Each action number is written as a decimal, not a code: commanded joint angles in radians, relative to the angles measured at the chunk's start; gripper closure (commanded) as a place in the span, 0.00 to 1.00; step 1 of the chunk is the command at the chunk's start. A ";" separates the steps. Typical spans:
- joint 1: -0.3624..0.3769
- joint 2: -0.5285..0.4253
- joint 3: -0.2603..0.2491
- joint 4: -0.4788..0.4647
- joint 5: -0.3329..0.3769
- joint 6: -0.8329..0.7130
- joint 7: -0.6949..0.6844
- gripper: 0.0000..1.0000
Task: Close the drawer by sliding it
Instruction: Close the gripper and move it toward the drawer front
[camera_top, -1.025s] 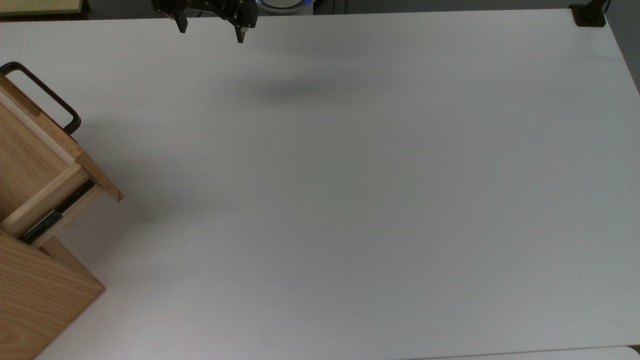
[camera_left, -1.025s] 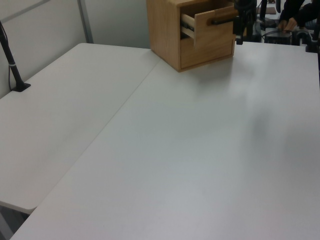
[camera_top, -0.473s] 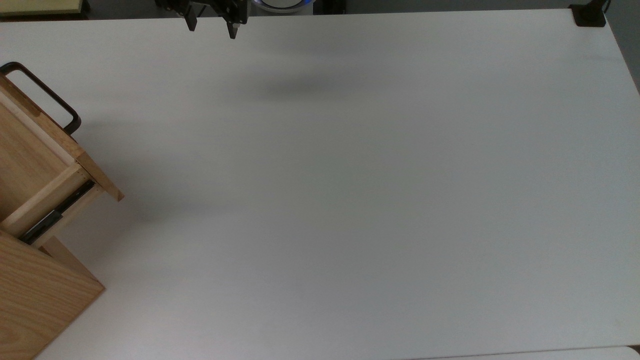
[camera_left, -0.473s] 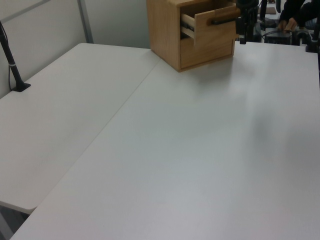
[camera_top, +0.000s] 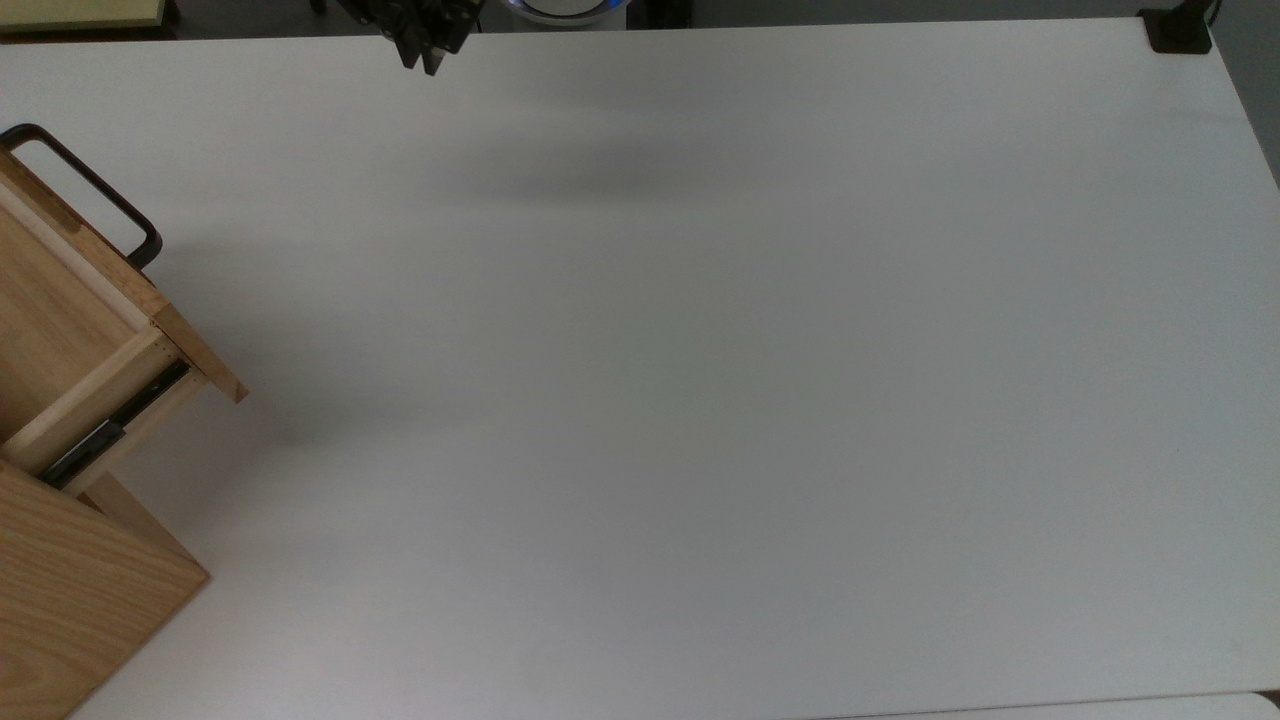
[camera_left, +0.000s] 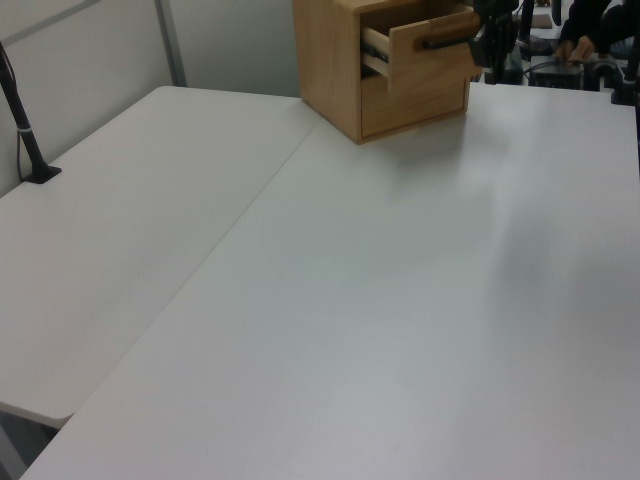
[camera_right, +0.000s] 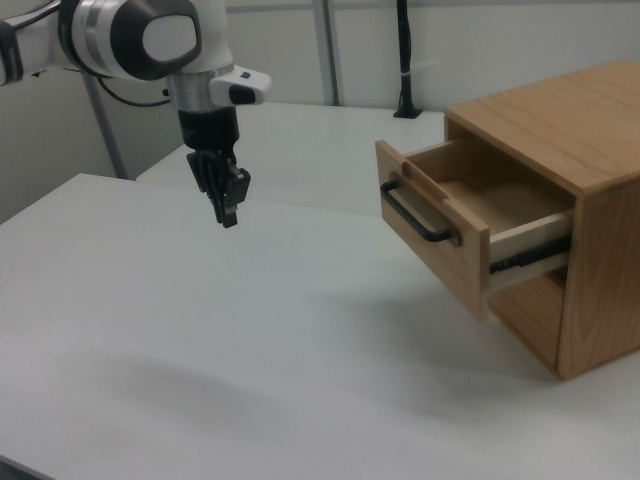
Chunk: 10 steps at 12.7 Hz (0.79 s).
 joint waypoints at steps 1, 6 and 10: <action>-0.020 0.005 -0.057 0.002 0.019 0.068 0.092 0.81; -0.124 0.123 -0.048 0.007 0.013 0.314 0.166 0.80; -0.162 0.233 -0.051 0.079 0.007 0.423 0.182 0.80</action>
